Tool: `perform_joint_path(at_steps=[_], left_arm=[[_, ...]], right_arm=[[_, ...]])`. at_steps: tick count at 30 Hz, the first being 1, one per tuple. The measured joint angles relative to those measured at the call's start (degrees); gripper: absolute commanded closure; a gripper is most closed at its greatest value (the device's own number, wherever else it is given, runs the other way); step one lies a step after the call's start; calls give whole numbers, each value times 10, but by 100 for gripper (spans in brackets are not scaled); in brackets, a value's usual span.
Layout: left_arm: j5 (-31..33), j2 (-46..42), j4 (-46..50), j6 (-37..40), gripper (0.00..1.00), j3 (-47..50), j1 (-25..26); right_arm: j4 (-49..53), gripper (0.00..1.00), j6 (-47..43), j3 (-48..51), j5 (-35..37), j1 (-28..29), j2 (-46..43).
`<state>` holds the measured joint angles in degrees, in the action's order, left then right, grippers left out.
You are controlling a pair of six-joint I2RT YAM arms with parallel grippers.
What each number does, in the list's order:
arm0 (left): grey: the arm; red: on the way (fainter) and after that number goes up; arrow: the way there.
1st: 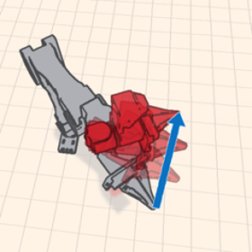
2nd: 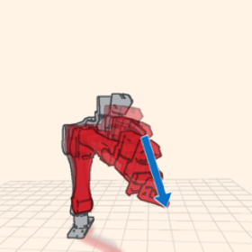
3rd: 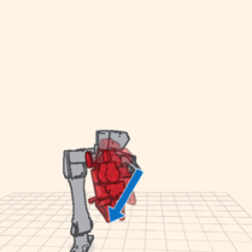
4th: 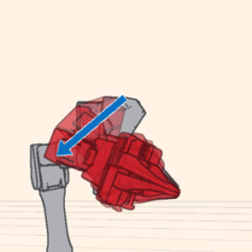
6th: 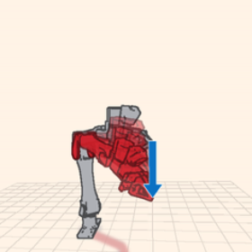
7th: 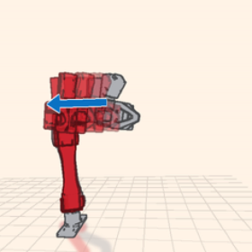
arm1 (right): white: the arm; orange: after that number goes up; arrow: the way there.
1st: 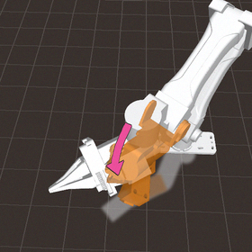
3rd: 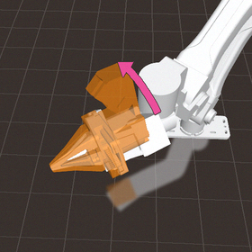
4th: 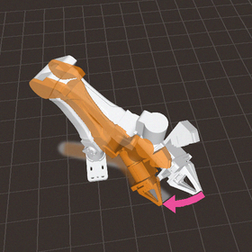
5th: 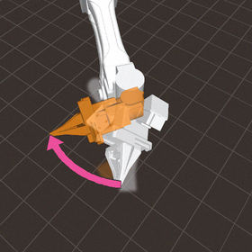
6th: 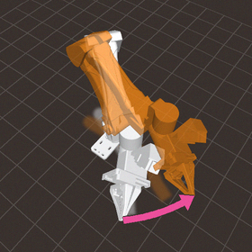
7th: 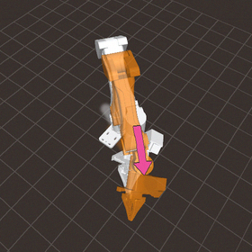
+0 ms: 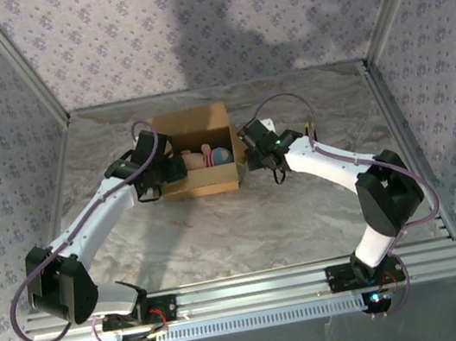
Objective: Unpack the express box
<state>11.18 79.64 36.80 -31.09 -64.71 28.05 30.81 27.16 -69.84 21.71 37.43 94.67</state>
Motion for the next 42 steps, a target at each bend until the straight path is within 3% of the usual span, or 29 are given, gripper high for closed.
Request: perform_joint_path(at_steps=[17,30,35,42], left_arm=[[-2,15,-2,0,21,-21,1],[-4,-58,7,0,20,-21,1],[0,-92,7,0,19,-8,0],[1,-141,24,-4,19,33,-16]], right_arm=[[16,22,-33,-31,-7,-9,-55],[67,21,-71,-134,-6,50,-96],[78,22,-84,-193,-12,76,-71],[84,22,-97,-283,-18,106,37]])
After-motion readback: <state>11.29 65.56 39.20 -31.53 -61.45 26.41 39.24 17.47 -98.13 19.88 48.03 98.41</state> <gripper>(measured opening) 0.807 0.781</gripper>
